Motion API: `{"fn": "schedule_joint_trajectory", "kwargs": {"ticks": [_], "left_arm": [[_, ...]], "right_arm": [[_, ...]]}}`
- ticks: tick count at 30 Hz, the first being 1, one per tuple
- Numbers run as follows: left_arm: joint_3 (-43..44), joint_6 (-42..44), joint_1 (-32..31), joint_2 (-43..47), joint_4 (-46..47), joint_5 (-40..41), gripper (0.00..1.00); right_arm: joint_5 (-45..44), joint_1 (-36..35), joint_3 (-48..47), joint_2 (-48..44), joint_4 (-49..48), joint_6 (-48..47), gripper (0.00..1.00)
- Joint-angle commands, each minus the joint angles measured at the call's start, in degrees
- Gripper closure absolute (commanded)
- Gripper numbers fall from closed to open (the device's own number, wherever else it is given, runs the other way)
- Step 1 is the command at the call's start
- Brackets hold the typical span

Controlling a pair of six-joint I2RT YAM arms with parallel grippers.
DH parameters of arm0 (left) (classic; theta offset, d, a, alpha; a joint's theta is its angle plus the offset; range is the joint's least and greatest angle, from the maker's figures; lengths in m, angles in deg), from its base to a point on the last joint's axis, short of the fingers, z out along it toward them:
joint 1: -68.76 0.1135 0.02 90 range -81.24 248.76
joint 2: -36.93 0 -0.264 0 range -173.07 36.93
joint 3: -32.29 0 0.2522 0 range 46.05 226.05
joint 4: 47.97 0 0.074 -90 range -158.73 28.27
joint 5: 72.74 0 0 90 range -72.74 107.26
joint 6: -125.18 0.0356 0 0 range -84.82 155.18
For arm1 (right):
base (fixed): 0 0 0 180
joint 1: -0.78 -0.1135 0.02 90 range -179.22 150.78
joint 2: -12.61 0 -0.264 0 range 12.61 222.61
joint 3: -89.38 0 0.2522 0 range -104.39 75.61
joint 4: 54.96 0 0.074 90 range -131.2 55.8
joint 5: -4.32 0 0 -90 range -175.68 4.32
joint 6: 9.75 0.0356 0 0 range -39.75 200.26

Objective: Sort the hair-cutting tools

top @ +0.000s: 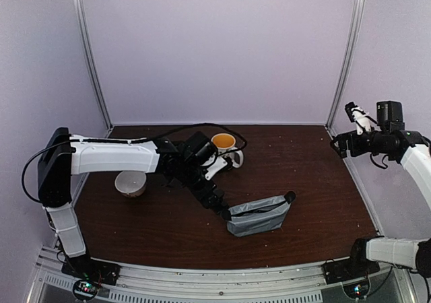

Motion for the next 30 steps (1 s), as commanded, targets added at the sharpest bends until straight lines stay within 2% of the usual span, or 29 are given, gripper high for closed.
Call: {"fn": "schedule_joint_trajectory", "kwargs": {"ticks": [1, 3, 5, 8, 15, 24, 30], "left_arm": [[-0.3, 2.5, 0.2, -1.0, 6.5, -3.8, 0.02], [-0.1, 2.7, 0.2, -2.5, 6.4, -3.7, 0.04], [0.9, 2.8, 0.2, -4.1, 6.2, -4.0, 0.1], [2.6, 2.6, 0.2, -6.4, 5.3, -4.8, 0.17], [5.9, 2.0, 0.2, -10.8, 3.0, -6.9, 0.26], [9.3, 1.6, 0.3, -14.5, 0.6, -5.9, 0.4], [10.3, 1.1, 0.2, -15.7, -0.8, -5.6, 0.37]], "right_arm": [[4.0, 1.1, 2.4, 1.0, -11.2, 6.4, 0.0], [9.0, 1.2, 2.9, 3.4, -10.9, 6.0, 0.0], [10.6, 1.1, 2.7, 4.7, -10.3, 5.2, 0.0], [10.4, 1.1, 2.7, 5.2, -10.2, 4.8, 0.0], [10.8, 1.1, 4.0, 5.5, -11.3, 4.6, 0.0], [12.0, 1.1, 4.1, 6.6, -11.2, 4.4, 0.0], [13.2, 1.1, 3.9, 7.2, -10.9, 4.4, 0.0]]}}
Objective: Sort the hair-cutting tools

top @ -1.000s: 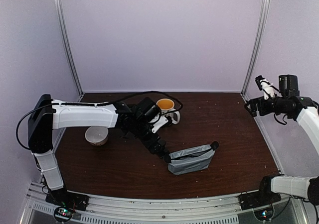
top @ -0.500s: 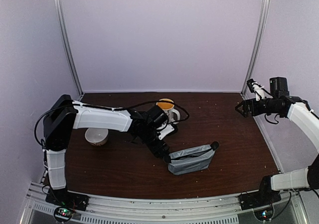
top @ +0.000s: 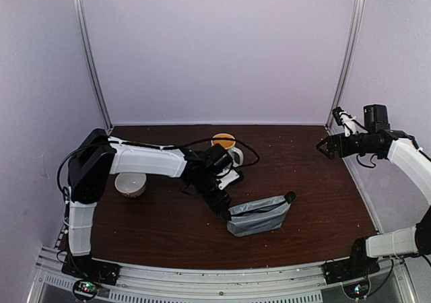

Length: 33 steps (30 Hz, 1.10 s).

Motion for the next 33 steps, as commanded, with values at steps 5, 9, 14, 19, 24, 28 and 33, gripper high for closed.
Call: {"fn": "schedule_joint_trajectory", "kwargs": {"ticks": [5, 9, 14, 19, 24, 28, 33], "left_arm": [[1.7, -0.8, 0.2, -1.1, -2.9, 1.1, 0.36], [1.8, -0.7, 0.2, -1.7, -3.4, 1.2, 0.38], [2.7, -1.1, 0.2, -2.8, -3.4, 1.2, 0.37], [3.7, -1.2, 0.2, -3.7, -4.3, 0.1, 0.48], [3.3, -1.7, 0.2, -1.2, -7.2, 2.5, 0.58], [-0.1, -1.2, 0.3, 6.2, -9.8, 5.9, 0.59], [1.0, -0.6, 0.2, 13.4, -16.0, 8.2, 0.59]], "right_arm": [[2.3, 0.2, 0.4, 1.0, -1.0, 0.1, 0.0], [2.9, 0.2, 0.2, 1.5, -0.7, 0.1, 0.0], [3.6, 0.2, 0.1, 1.9, -0.5, 0.0, 0.0], [4.1, 0.2, 0.2, 1.9, -0.3, -0.2, 0.0], [4.3, 0.2, 0.3, 1.8, -0.2, -0.5, 0.0], [4.9, 0.2, 0.6, 1.9, -0.2, -0.6, 0.0], [9.0, 0.2, 0.6, 2.3, 0.7, -1.3, 0.0]]}}
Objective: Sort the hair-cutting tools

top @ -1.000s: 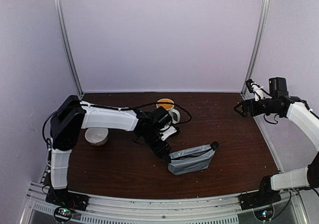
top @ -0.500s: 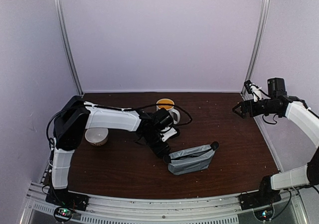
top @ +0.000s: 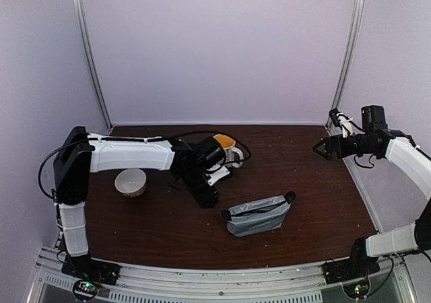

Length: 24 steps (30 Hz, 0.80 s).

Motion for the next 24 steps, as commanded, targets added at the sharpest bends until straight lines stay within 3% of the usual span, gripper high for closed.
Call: {"fn": "schedule_joint_trajectory", "kwargs": {"ticks": [1, 4, 9, 12, 24], "left_arm": [[2.1, 0.5, 0.2, 8.4, -5.6, 2.6, 0.6], [3.9, 0.6, 0.2, 11.1, -5.9, -2.0, 0.6], [9.0, 2.0, -0.8, 11.4, -4.1, -23.3, 0.61], [12.1, 3.2, -2.0, 8.7, -3.3, -32.1, 0.6], [25.0, 1.6, -3.3, -7.9, -4.6, -44.6, 0.6]], "right_arm": [[5.0, 0.1, 0.6, 0.6, 0.8, -1.3, 0.0], [7.7, 0.1, 0.7, 0.9, 1.9, -2.1, 0.03], [9.4, -0.3, 0.9, 0.5, 3.2, -3.7, 0.06], [9.7, -0.5, 0.9, 0.3, 3.1, -3.7, 0.06], [10.7, -1.1, 1.2, -0.9, 6.0, -6.6, 0.07]]}}
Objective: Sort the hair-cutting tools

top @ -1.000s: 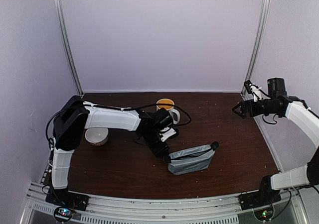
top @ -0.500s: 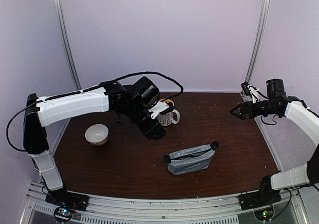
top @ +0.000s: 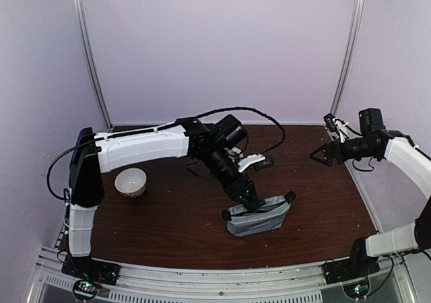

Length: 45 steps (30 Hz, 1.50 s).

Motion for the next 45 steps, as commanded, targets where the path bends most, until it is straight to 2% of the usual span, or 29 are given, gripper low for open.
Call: {"fn": "schedule_joint_trajectory", "kwargs": {"ticks": [1, 7, 23, 28, 31, 33, 37, 41, 45], "left_arm": [[4.6, -1.5, 0.1, -4.6, 0.5, -6.1, 0.6], [8.6, -4.7, 0.1, -9.0, -1.4, -4.4, 0.58], [9.6, -7.3, 0.1, -12.6, -1.0, -7.2, 0.51], [9.6, -7.3, 0.1, -12.6, -1.0, -5.1, 0.37], [10.0, -7.3, 0.1, -12.3, -1.0, -4.5, 0.33], [10.3, -7.2, 0.1, -12.0, -1.0, -4.3, 0.25], [11.1, -6.8, 0.1, -10.9, -1.0, -4.0, 0.25], [10.1, -4.0, -0.1, -6.8, -0.4, 0.5, 0.26], [4.7, 0.8, -1.1, -0.5, 1.6, 12.2, 0.29]], "right_arm": [[1.4, -0.4, 1.0, -1.5, 1.5, -1.8, 0.07], [2.5, -0.4, 0.8, -0.8, 2.1, -2.5, 0.07], [3.0, -1.3, 0.0, 0.9, 3.3, -3.2, 0.09], [3.0, -1.5, -0.1, 1.2, 3.4, -3.2, 0.09], [2.9, -1.6, -0.2, 1.3, 3.5, -3.3, 0.09], [3.0, -1.7, -0.2, 1.4, 3.5, -3.3, 0.09], [2.9, -1.8, -0.2, 1.5, 3.7, -3.4, 0.09], [2.8, -1.8, -0.4, 1.2, 4.0, -3.9, 0.09], [2.9, -1.9, -0.3, 0.8, 4.3, -4.3, 0.09]]}}
